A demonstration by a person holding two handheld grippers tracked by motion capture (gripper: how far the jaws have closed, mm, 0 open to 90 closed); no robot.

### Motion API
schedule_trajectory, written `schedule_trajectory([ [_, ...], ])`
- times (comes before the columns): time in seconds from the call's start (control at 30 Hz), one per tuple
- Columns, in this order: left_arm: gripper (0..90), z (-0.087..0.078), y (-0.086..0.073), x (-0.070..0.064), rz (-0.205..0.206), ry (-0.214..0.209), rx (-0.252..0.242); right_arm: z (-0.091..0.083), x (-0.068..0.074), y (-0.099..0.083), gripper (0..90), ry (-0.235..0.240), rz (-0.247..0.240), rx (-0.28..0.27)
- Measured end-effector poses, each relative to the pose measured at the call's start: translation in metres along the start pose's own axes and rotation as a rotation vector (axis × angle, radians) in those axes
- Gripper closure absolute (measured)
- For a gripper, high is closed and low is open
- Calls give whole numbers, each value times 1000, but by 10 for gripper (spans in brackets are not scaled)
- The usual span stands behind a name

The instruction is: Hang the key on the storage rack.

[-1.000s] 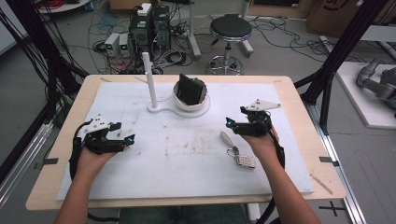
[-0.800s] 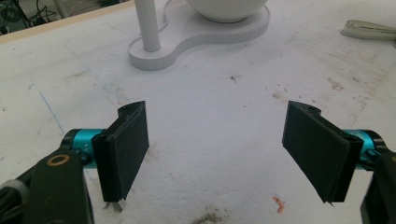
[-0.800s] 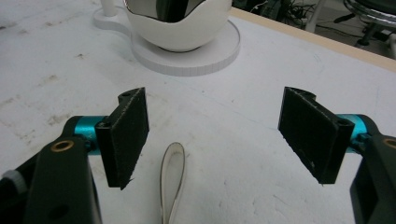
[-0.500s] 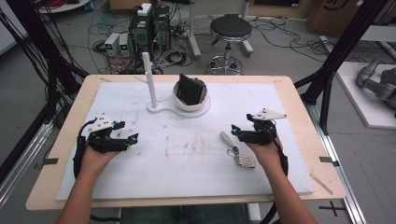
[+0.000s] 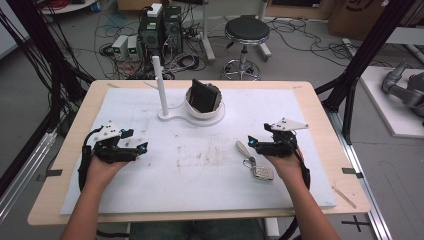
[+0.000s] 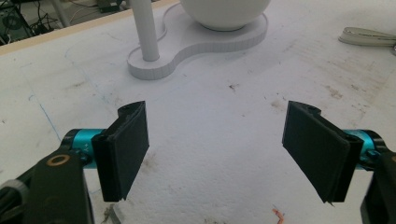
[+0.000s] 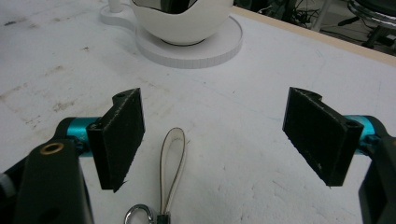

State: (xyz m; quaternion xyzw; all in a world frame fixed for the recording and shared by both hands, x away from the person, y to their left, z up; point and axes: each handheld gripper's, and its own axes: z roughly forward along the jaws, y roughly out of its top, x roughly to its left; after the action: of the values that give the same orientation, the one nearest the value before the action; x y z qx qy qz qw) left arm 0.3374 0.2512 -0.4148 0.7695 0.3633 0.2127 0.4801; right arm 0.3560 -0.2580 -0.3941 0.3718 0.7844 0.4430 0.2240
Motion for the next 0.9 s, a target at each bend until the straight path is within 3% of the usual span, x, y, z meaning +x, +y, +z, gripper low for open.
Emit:
schedule_trajectory([
  [0.33, 227, 1, 1, -2, 6, -8, 0, -5, 5, -4, 211, 17, -13, 22],
  [0.57, 228, 0, 2, 0, 5, -5, -2, -5, 12, -9, 211, 56, -36, 47],
  [0.73, 228, -2, 2, 0, 3, -1, -11, -3, 18, -12, 211, 89, -52, 80],
  [0.9, 227, -1, 2, 0, 2, -3, -8, 0, 21, -18, 211, 90, -58, 121],
])
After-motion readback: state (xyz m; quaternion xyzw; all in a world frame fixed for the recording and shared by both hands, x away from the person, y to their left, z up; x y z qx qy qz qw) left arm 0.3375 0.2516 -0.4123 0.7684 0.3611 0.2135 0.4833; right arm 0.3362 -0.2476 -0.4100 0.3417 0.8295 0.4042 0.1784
